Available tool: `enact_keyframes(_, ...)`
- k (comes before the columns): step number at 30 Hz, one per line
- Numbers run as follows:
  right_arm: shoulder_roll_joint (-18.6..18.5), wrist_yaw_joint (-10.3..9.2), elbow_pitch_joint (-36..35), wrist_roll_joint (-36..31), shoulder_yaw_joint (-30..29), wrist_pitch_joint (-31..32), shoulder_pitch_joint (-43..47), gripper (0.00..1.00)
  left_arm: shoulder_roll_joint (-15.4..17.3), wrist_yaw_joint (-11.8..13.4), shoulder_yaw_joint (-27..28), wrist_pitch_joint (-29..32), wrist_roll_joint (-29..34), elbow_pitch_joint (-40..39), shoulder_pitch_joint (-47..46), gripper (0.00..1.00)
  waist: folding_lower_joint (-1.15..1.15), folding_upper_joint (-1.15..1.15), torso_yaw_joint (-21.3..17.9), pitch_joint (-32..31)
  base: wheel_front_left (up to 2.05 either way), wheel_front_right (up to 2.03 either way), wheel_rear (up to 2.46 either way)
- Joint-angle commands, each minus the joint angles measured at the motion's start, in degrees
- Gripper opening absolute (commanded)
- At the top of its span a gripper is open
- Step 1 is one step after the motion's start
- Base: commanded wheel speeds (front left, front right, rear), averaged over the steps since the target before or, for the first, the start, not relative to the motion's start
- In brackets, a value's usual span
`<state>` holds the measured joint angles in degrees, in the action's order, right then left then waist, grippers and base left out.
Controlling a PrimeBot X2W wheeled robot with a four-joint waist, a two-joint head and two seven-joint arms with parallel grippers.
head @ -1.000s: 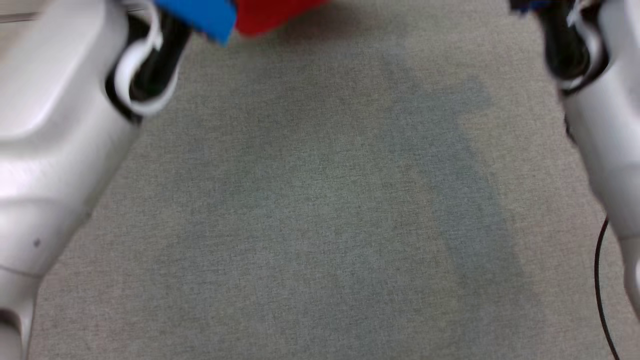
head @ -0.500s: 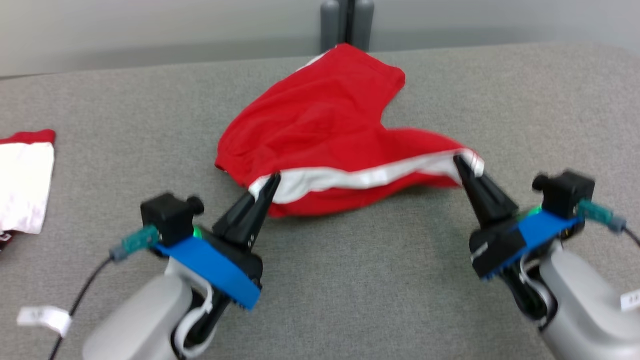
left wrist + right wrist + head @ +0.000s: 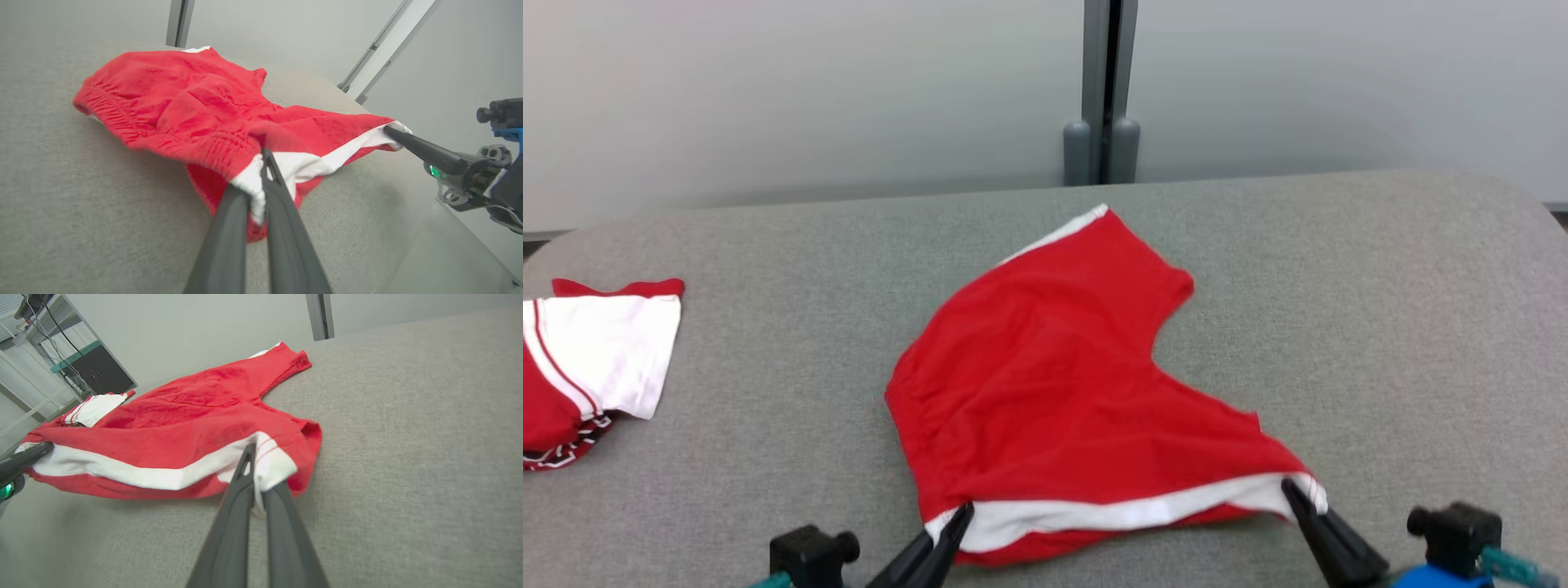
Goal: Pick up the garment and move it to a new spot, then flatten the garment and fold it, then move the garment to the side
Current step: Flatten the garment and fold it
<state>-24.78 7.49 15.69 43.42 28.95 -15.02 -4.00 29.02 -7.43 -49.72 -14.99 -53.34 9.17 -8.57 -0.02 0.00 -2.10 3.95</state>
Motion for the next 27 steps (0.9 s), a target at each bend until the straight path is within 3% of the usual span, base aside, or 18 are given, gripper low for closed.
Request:
enact_keyframes(1, 0.13, 0.01, -1.12, -0.06, -0.32, -0.20, 2.85, 0.00, 0.86, -0.02, 0.13, -0.27, 0.47, -0.57, 1.28, 0.00, 0.02, 0.00, -0.02, -0.82, 0.00, 0.00, 0.00)
enact_keyframes(8, 0.07, 0.01, -4.56, -1.59, -3.11, -0.21, 8.25, 0.00, 1.15, -0.02, 0.29, -0.28, 1.19, -2.10, 3.77, 0.00, 0.02, 0.00, 0.68, -1.84, 0.00, 0.00, 0.00)
enact_keyframes(14, 0.04, 0.01, -4.06, -3.13, -5.57, -0.20, 2.95, 0.00, -0.52, 0.14, 3.18, -0.28, 2.34, -1.31, 1.37, 0.00, 0.02, 0.00, 1.40, -0.64, 0.00, 0.00, 0.00)
enact_keyframes(27, -2.47, 0.01, 4.83, -4.10, -1.02, 2.15, -24.54, 0.00, -6.52, -0.01, 9.74, -0.28, 4.12, 0.16, -9.43, 0.00, 0.02, 0.00, 6.36, 9.70, 0.00, 0.00, 0.00)
